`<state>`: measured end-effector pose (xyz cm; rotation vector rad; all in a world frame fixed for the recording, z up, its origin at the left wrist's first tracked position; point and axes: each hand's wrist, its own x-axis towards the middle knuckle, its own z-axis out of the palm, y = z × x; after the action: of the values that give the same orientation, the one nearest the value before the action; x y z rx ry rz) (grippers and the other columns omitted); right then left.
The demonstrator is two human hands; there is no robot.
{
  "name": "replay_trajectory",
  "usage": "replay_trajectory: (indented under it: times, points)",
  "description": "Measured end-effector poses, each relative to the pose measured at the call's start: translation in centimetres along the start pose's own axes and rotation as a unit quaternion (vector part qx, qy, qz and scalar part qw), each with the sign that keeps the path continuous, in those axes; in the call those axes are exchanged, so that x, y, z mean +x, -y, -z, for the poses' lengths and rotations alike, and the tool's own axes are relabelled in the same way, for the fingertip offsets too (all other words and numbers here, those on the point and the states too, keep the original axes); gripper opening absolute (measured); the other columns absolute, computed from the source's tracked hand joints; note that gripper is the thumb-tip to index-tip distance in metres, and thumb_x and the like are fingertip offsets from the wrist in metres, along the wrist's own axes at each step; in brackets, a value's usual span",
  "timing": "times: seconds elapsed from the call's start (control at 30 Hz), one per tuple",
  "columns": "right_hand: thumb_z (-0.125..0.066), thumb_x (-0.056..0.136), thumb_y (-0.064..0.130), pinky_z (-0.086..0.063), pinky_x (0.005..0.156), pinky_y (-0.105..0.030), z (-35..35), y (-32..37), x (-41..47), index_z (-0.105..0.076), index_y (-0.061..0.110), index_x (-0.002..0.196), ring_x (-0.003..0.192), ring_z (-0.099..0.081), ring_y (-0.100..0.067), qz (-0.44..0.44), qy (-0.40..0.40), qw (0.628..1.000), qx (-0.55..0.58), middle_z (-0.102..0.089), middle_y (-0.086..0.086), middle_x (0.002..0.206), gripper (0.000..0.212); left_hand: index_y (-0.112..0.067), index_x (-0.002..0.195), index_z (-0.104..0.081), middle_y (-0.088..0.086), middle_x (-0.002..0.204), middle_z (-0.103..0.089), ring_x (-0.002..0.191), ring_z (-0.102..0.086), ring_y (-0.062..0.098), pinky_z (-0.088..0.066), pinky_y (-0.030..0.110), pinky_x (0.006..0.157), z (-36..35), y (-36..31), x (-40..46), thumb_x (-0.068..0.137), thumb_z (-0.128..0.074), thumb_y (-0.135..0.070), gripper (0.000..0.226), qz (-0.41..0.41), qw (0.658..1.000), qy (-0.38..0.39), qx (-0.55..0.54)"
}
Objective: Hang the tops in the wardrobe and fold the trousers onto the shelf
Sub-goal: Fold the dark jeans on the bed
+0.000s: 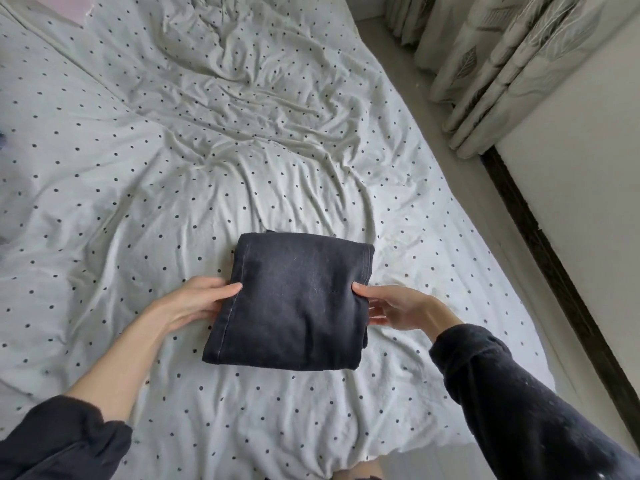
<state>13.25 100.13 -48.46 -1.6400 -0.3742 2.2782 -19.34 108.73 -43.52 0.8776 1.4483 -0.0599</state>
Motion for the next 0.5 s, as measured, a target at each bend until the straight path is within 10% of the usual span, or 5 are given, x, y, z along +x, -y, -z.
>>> replay_trajectory:
  times: [0.33,0.5]
  points:
    - [-0.068,0.074,0.039,-0.043,0.091,-0.029,-5.5,-6.7,-6.1,-0.063,0.013,0.1,0.091,-0.059,-0.017,0.074,-0.09,0.988,0.105,-0.065,-0.002,0.096,0.037,-0.003,0.111,-0.063,0.013,0.108,-0.07,0.099,-0.065,0.025,-0.049,0.032,0.084,-0.8,2.1,-2.9,0.093,-0.057,-0.015,0.022,-0.059,0.995,0.073,0.045]
    - [-0.072,0.068,0.045,-0.045,0.091,-0.029,-7.1,-10.3,-11.0,-0.064,0.003,0.115,0.1,-0.062,-0.021,0.11,-0.214,0.962,0.133,-0.067,-0.012,0.113,0.064,-0.003,0.115,-0.062,0.013,0.105,-0.071,0.101,-0.065,0.03,-0.045,0.041,0.095,-2.9,1.5,-4.2,0.091,-0.059,-0.016,0.027,-0.087,0.981,0.138,0.101]
